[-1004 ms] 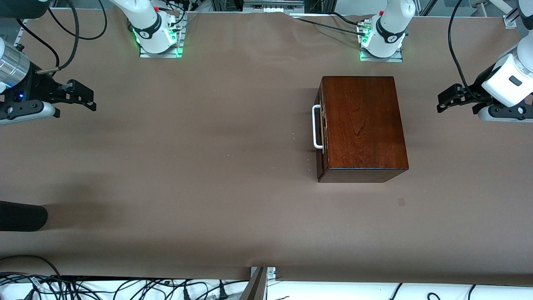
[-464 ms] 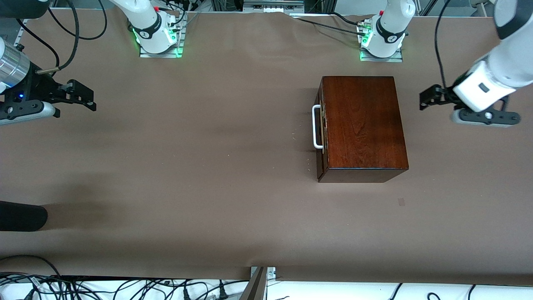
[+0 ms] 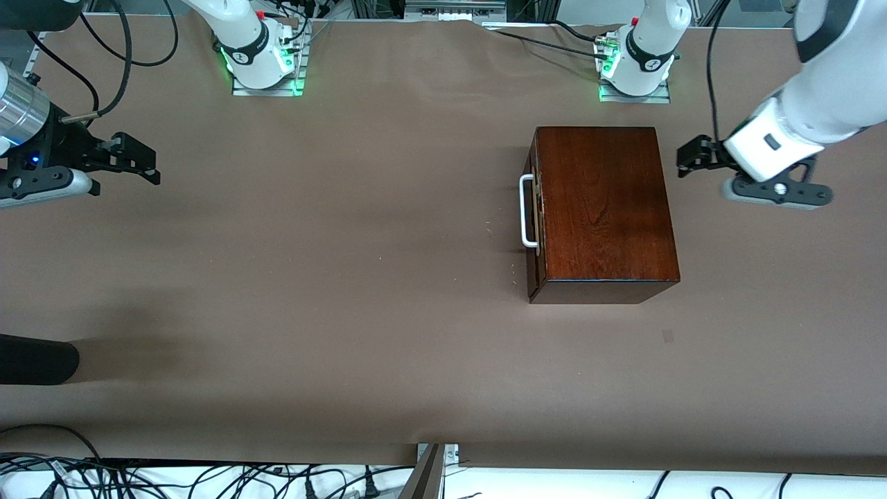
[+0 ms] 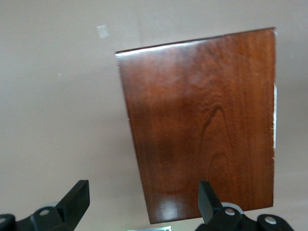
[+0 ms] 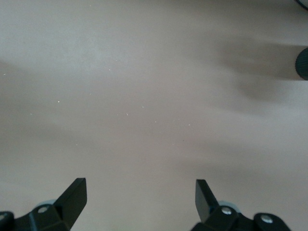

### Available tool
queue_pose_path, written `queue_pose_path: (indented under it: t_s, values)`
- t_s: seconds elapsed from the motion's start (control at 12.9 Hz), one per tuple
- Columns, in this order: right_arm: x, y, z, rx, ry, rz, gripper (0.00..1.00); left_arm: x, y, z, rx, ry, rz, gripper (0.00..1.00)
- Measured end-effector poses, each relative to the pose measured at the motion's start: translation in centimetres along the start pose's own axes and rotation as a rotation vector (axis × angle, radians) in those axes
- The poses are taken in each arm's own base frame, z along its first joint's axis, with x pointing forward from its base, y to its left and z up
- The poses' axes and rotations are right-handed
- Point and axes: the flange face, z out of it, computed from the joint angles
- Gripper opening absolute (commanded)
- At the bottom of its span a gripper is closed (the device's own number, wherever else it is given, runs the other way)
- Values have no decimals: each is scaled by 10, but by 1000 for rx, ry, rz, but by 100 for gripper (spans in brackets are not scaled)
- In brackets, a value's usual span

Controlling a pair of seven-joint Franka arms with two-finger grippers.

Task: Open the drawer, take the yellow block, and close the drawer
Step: 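Reach the left gripper to the drawer's metal handle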

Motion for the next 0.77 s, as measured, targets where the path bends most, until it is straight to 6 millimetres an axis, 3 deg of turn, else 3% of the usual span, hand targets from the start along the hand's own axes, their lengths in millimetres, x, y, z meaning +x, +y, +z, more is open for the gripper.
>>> queue_pose_path:
  t_s: [0.31,0.54,0.77]
  values:
    - [0,0,0,0,0,0,100,18,94,25,8,-31,130,100]
    - [0,0,0,0,0,0,100,35,187,57,13,-54,90,100]
    - [0,0,0,0,0,0,100,36,277,94,2,-18,51,100]
